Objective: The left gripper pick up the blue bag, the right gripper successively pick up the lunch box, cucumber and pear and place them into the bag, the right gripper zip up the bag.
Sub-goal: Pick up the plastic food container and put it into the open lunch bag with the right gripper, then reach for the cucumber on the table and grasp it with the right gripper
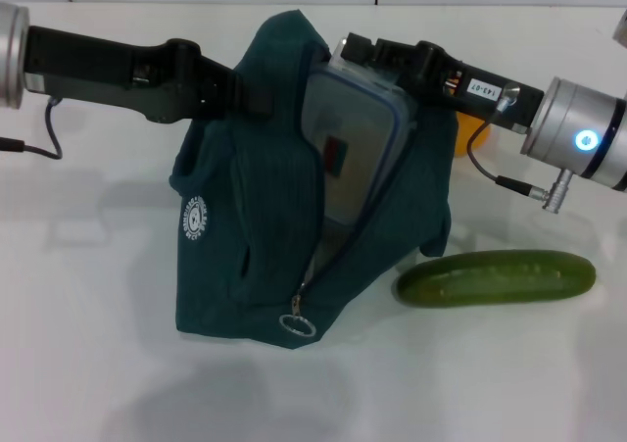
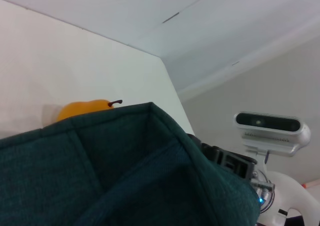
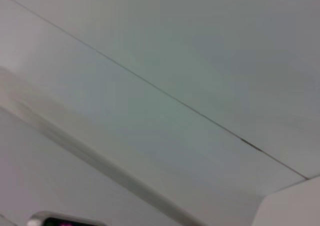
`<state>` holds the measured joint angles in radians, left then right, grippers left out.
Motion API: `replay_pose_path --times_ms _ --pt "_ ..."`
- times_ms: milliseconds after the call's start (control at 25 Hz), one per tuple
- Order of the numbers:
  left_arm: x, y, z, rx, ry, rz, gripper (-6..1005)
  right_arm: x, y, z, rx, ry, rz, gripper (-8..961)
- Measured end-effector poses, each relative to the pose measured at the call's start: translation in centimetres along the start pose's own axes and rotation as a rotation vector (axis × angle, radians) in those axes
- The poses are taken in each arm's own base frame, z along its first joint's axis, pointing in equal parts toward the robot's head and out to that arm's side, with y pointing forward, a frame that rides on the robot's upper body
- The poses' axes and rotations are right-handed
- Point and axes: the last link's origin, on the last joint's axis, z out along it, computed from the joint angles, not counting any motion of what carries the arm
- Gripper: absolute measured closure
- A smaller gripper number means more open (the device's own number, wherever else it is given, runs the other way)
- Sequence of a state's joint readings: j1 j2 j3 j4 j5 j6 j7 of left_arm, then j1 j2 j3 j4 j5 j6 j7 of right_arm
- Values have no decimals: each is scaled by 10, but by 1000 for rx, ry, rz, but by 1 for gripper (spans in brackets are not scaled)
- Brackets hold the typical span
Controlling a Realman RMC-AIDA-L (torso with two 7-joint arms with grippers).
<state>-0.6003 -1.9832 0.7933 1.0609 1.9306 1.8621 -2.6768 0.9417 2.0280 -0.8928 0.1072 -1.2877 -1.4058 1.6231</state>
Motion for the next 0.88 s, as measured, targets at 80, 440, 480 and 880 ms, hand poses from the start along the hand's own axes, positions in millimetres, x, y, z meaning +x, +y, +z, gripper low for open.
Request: replay_pose_path --times_ms 80,440,480,880 --pt "0 -1 1 -3 -2 -1 956 0 -1 1 8 1 2 841" --pt "0 -2 0 3 1 2 956 1 -2 -5 5 -31 5 812" --pt "0 -3 0 6 1 1 956 0 -3 -8 5 -50 6 809" --pt "0 -5 -4 20 8 -2 956 -7 -5 -49 -19 -153 -55 498"
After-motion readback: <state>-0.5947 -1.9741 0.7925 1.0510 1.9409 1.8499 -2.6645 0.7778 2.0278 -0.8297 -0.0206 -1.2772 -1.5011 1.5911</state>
